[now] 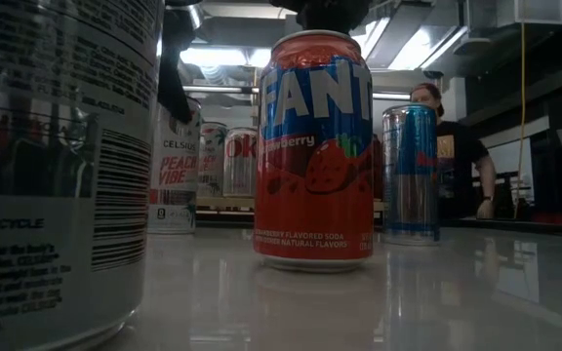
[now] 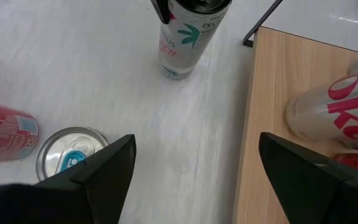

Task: Place canned beverage on shelf
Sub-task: Put the white and pink soda can on the shelf aligned with other white and pink soda can

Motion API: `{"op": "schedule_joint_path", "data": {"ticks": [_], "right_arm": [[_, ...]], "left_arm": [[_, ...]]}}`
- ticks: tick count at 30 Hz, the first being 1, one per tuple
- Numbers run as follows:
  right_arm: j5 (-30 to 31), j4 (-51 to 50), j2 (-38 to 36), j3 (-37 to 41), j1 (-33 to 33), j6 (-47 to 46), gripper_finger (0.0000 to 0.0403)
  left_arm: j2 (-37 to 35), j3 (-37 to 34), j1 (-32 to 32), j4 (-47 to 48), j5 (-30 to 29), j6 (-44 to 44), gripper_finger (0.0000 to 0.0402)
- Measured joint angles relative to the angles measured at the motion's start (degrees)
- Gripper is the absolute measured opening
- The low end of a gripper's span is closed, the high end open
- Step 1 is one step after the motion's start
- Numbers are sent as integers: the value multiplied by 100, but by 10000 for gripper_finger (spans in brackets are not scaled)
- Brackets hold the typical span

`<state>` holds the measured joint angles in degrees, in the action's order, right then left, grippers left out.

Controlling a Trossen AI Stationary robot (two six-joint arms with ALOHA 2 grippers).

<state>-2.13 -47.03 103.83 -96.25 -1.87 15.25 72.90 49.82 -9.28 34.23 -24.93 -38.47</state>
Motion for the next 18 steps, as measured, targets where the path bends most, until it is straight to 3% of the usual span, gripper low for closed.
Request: {"op": "schedule_joint_path", "data": {"ticks": [10, 18], "right_arm": [[0, -77, 0, 0, 0, -64, 331], [0, -76, 0, 0, 0, -64, 331]], "left_arm": [[-7, 0, 0, -53, 67, 233, 232], [-53, -4, 291, -222, 574, 814, 230]]}}
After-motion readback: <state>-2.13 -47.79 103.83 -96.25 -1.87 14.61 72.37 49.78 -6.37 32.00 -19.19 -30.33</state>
